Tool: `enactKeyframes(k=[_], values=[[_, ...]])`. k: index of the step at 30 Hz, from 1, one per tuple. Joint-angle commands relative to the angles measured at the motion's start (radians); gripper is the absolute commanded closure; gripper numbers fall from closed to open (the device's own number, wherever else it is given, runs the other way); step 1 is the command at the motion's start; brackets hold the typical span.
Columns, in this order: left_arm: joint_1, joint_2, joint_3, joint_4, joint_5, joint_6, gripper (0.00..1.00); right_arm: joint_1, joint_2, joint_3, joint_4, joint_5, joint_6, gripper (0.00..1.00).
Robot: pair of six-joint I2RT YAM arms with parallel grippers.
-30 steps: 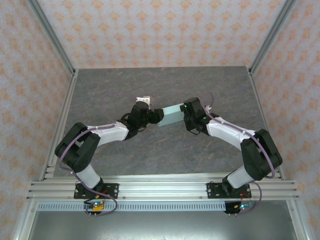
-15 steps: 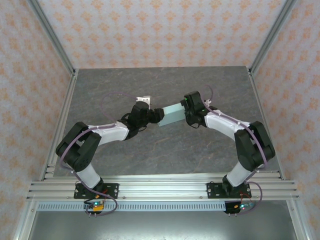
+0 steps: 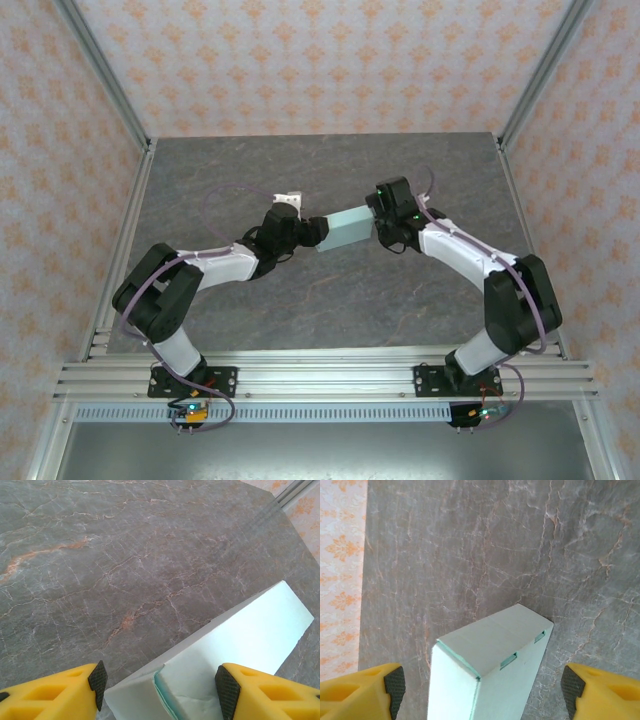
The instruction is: Fold the paper box
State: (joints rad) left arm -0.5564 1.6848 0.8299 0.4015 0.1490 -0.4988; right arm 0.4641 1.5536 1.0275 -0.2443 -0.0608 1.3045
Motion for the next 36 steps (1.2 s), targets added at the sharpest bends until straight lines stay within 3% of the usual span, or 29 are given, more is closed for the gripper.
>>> enactKeyframes(k=[1,10,15,22,36], values=[[0.005,0.074,-0.020,-0.165,-0.027,0.048,0.37,0.005,0.054,-0.093,0.020,-0.020,0.064,0.18],[0.016,0.031,0.030,-0.162,0.021,0.078,0.37,0.001,0.052,-0.147,0.009,0.011,0.074,0.17],[0.042,-0.080,0.058,-0.162,0.112,0.060,0.36,0.001,0.061,-0.144,0.008,0.007,0.076,0.18],[0.044,-0.180,0.069,-0.209,0.111,0.068,0.35,0.001,0.072,-0.150,0.035,-0.026,0.088,0.18],[0.037,0.001,-0.079,-0.052,0.044,0.022,0.37,0.001,0.085,-0.120,0.060,-0.099,0.126,0.18]])
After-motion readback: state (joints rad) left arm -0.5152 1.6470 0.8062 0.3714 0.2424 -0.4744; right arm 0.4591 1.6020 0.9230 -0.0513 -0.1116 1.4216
